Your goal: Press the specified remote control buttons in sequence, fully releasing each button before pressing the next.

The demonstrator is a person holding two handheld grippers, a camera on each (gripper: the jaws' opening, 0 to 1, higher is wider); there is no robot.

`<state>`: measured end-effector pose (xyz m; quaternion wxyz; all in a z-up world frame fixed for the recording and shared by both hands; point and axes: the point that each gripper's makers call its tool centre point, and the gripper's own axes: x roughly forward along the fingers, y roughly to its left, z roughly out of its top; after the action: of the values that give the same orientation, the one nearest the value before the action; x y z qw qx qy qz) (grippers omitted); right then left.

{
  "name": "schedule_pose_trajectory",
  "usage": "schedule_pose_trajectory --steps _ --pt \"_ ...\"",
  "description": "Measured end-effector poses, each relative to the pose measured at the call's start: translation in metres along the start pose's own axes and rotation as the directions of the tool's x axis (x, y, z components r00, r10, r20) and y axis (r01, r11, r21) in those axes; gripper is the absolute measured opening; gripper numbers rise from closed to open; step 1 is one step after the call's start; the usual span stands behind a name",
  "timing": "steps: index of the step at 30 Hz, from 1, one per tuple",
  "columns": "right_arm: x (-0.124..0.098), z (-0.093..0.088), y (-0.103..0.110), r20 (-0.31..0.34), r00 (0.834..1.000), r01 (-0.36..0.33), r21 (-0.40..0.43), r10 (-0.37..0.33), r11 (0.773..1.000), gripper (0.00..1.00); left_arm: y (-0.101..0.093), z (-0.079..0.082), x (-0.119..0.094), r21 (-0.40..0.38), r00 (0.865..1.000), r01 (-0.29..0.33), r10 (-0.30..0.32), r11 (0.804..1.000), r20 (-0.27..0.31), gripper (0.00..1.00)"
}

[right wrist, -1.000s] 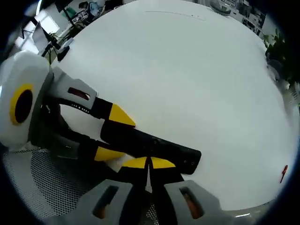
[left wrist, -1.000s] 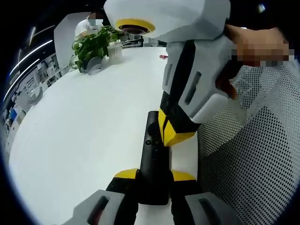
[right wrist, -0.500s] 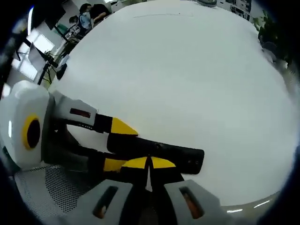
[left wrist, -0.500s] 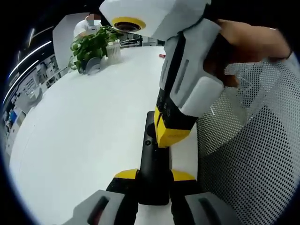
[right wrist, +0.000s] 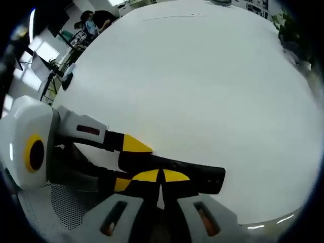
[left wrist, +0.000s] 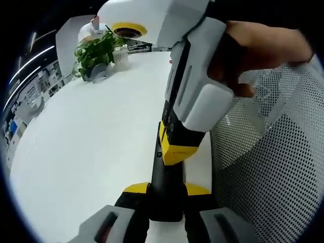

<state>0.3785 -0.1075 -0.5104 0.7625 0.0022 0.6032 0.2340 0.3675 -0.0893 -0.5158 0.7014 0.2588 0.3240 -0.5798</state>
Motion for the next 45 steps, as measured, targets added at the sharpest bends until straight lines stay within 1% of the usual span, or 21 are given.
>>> schedule_pose_trajectory --steps 1,8,12,15,20,25,30,32,34,41,45 --pt "0.001 -0.001 0.0 -0.01 1.0 -0.003 0.002 0.003 1.0 0.0 0.0 0.0 0.0 -0.002 1.0 0.0 0.0 1.0 -0.001 0.25" --pt "0.001 -0.002 0.0 -0.005 1.0 0.002 0.003 -0.002 1.0 0.0 0.0 0.0 0.0 0.0 1.0 0.0 0.0 1.0 -0.005 0.25" --pt "0.003 0.0 0.001 -0.007 0.999 0.031 -0.029 -0.031 0.999 0.0 0.0 0.0 0.001 -0.004 1.0 0.0 0.0 1.0 -0.004 0.25" --pt "0.004 0.001 -0.001 -0.021 0.999 0.039 -0.018 -0.04 0.999 0.0 0.0 0.0 0.001 -0.01 1.0 0.0 0.0 1.0 -0.003 0.25" --pt "0.003 0.0 -0.001 -0.003 1.0 0.026 -0.004 -0.026 1.0 0.0 0.0 0.0 0.001 -0.01 1.0 -0.002 0.002 1.0 -0.003 0.25" --pt "0.002 -0.001 0.0 -0.001 1.0 0.019 -0.005 -0.019 1.0 0.0 0.0 0.0 0.001 -0.01 1.0 -0.002 0.002 1.0 -0.001 0.25" --pt "0.002 0.001 -0.002 -0.009 1.0 -0.004 0.036 0.004 0.999 0.0 0.0 0.0 0.001 -0.012 1.0 -0.002 0.002 1.0 0.0 0.25" --pt "0.001 0.005 0.002 0.017 0.999 -0.031 0.062 0.03 0.998 0.0 0.0 0.0 0.001 -0.017 1.0 -0.001 0.001 1.0 0.001 0.25" --pt "-0.001 0.008 0.005 0.031 0.998 -0.048 0.067 0.046 0.997 0.0 0.001 0.0 0.001 -0.015 1.0 -0.001 0.001 1.0 0.001 0.25" --pt "0.002 0.006 0.009 0.013 0.998 -0.062 0.062 0.061 0.996 0.0 0.001 0.0 0.001 -0.017 1.0 0.001 -0.001 1.0 -0.001 0.25" --pt "0.004 0.004 0.009 -0.001 0.998 -0.058 0.053 0.058 0.997 0.0 0.001 0.0 0.001 -0.018 1.0 0.001 -0.001 1.0 -0.001 0.25"
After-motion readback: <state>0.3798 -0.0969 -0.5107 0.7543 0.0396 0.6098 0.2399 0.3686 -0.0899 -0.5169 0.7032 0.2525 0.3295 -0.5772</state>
